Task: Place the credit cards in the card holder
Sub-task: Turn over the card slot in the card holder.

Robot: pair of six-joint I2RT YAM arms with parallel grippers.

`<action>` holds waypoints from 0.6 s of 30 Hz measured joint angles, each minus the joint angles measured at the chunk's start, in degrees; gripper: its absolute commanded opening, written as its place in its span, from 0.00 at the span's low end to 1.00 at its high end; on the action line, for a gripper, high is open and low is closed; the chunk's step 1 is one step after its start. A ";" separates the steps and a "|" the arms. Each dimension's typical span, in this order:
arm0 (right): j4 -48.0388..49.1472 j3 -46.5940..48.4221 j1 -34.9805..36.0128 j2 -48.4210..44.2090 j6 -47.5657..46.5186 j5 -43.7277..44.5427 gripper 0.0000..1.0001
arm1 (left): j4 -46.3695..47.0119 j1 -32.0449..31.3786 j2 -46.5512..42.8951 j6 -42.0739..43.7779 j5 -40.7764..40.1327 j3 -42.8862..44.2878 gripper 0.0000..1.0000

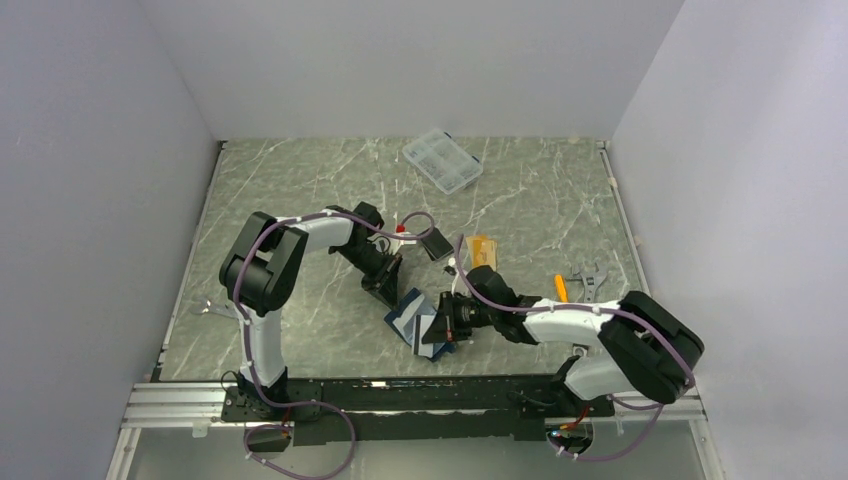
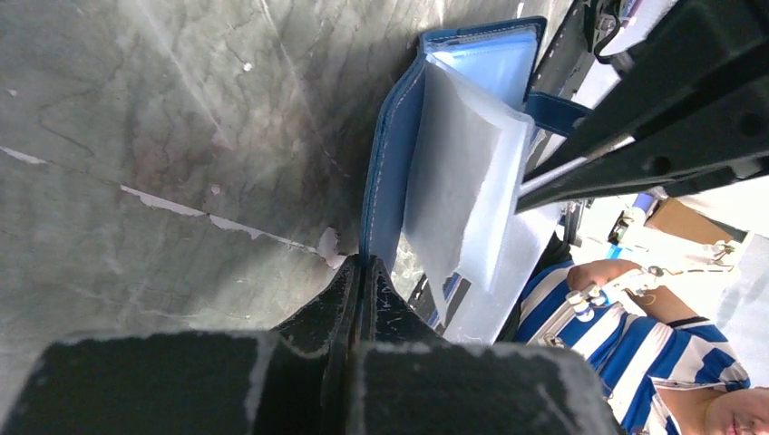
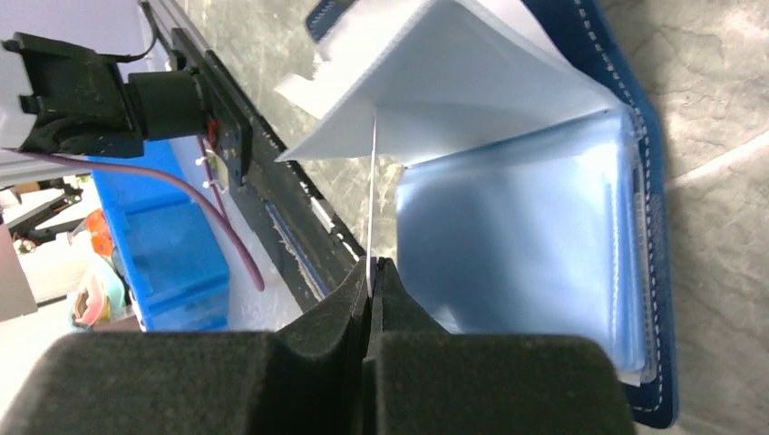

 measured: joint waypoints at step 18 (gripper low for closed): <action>8.87 -1.27 -0.37 8.76 0.61 0.07 0.00 | -1.70 1.73 -0.70 0.74 5.99 1.11 0.83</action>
